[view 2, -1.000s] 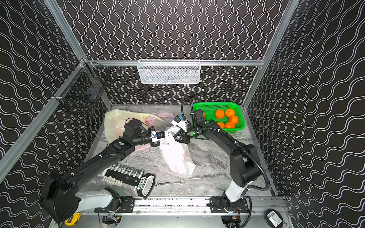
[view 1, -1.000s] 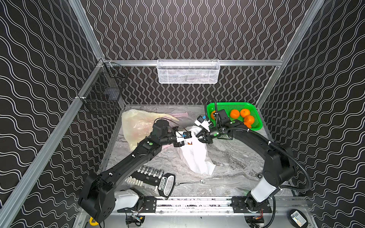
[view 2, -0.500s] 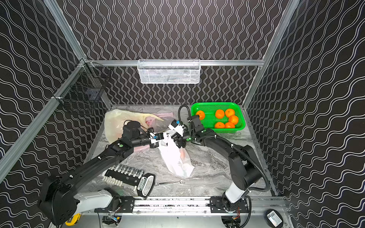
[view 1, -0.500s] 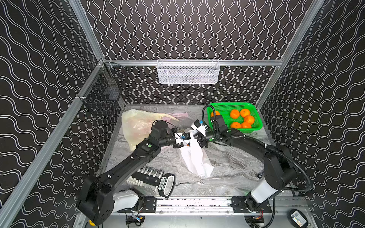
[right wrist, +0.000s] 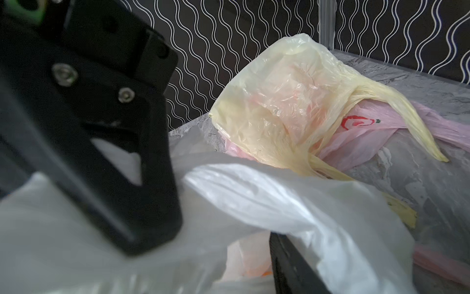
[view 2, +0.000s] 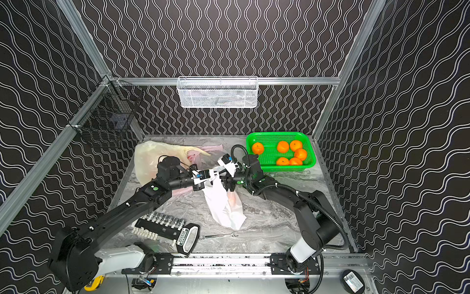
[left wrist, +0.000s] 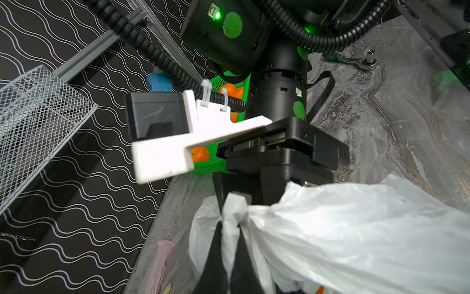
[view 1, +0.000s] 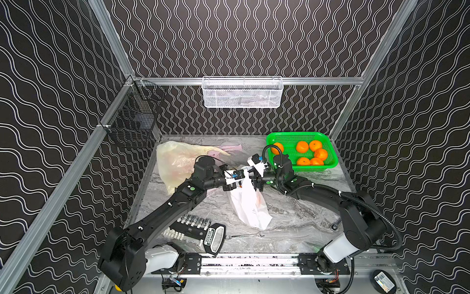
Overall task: Place the oranges into plastic bags & tie knots
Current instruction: Tie the plastic bag at the center of the board.
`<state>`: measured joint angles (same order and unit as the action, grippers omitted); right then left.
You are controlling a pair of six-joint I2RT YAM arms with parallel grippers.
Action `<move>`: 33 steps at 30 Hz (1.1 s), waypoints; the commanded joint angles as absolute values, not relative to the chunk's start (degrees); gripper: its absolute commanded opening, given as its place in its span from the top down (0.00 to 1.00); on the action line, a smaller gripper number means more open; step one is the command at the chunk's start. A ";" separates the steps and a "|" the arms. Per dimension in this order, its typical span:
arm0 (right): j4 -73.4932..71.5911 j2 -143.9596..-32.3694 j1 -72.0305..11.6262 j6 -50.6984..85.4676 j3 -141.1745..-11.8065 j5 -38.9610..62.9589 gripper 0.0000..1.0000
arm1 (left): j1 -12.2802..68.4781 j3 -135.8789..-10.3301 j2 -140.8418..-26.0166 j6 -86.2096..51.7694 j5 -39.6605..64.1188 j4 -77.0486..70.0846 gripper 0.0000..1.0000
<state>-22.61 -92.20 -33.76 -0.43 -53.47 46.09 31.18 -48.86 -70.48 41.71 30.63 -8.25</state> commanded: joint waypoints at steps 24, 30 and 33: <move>-0.32 -81.73 -34.62 -16.11 -58.41 25.78 1.00 | 30.90 -53.43 -67.62 29.29 22.27 5.85 1.00; 8.16 -80.07 -35.36 -23.44 -63.43 18.18 1.00 | 30.86 -54.00 -66.43 23.78 31.14 9.45 1.00; 10.65 -79.78 -35.87 -25.99 -64.32 16.79 1.00 | 30.87 -54.93 -67.12 23.51 33.96 12.07 0.93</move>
